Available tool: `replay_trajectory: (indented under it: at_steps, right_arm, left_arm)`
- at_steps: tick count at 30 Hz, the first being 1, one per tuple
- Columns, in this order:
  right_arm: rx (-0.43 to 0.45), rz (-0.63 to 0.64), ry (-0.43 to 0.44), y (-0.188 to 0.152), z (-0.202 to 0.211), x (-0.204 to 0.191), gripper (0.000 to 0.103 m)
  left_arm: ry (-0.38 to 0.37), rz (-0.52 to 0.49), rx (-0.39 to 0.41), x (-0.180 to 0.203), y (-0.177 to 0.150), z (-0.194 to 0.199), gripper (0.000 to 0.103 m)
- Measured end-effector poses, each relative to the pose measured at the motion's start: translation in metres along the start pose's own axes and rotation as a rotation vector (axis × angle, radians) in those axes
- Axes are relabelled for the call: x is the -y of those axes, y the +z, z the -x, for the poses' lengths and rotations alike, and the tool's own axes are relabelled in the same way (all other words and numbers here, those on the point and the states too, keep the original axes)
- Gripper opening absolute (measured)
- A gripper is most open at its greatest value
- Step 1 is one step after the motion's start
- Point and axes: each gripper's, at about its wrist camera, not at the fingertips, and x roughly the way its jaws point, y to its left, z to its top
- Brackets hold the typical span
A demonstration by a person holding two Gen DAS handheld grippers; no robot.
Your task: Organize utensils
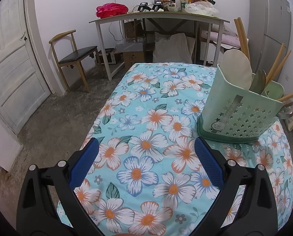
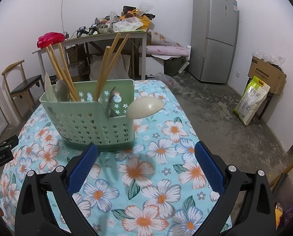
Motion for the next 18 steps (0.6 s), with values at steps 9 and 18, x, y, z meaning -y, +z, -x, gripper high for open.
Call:
replay_trajectory:
  at_steps: [9,18]
  right_arm:
    - [-0.001,0.0,-0.002,-0.0014,-0.0004,0.001,0.096]
    - [-0.001,0.0,-0.002,-0.0011,-0.0005,0.0011,0.096]
  left_arm:
    - [0.0,0.001,-0.002,-0.0004,0.0003,-0.0002,0.094]
    - [-0.001,0.0,-0.002,-0.0004,0.0005,0.0,0.094]
